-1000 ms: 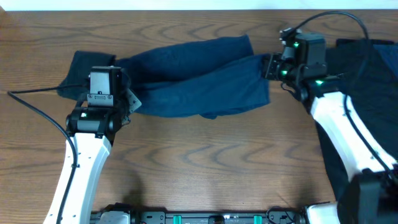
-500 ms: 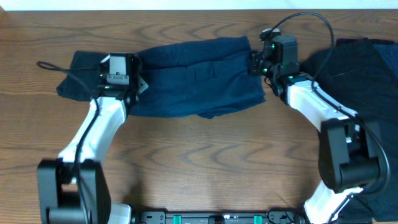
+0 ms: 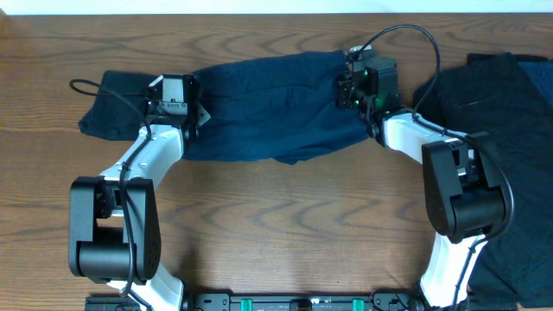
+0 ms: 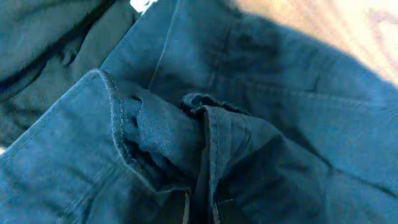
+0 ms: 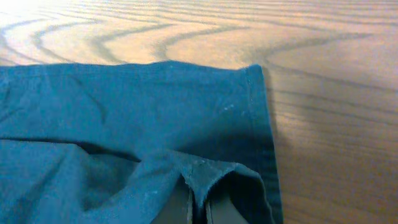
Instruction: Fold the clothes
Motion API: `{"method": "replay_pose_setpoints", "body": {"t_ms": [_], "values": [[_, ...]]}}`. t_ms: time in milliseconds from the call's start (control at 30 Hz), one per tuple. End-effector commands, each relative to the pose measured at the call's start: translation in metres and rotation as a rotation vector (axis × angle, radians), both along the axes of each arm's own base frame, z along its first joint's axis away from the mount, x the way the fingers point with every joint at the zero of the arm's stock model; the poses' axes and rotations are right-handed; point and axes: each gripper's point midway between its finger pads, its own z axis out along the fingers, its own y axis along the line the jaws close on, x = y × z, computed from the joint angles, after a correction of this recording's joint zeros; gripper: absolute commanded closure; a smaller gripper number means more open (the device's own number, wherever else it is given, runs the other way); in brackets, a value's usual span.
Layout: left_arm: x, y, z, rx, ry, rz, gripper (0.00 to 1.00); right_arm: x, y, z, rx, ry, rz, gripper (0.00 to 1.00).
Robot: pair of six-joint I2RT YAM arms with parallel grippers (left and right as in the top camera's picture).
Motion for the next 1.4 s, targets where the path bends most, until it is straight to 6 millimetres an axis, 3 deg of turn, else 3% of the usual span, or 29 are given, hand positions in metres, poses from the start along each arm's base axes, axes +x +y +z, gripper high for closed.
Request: {"method": "replay_pose_setpoints", "body": {"t_ms": [0,300,467,600,767,900,1133,1367], "values": [[0.003,0.005,0.0,0.02,-0.009,0.004,0.94,0.009,-0.003,0.008,-0.033,-0.047,-0.026,0.99],[0.004,0.007,0.004,0.019,-0.02,0.008,0.94,0.013,-0.011,0.01,-0.049,-0.057,-0.062,0.99],[0.002,0.007,0.028,0.016,-0.059,0.01,0.94,0.011,-0.013,0.011,-0.051,-0.047,-0.062,0.99],[-0.004,-0.008,0.037,-0.05,-0.057,-0.044,0.94,0.002,-0.006,0.003,-0.021,0.009,-0.026,0.99],[-0.009,-0.01,0.02,-0.05,0.0,-0.047,0.94,-0.015,0.012,-0.008,0.028,0.089,0.072,0.99],[-0.009,-0.01,-0.004,-0.049,0.046,-0.046,0.94,-0.021,0.01,-0.017,0.016,0.132,0.07,0.99],[-0.016,-0.01,-0.042,-0.046,0.135,-0.047,0.94,-0.029,-0.008,-0.035,-0.052,0.205,0.0,0.99],[-0.029,-0.013,-0.053,-0.057,0.202,-0.054,0.94,-0.055,-0.027,-0.062,-0.121,0.358,-0.045,0.99]]}}
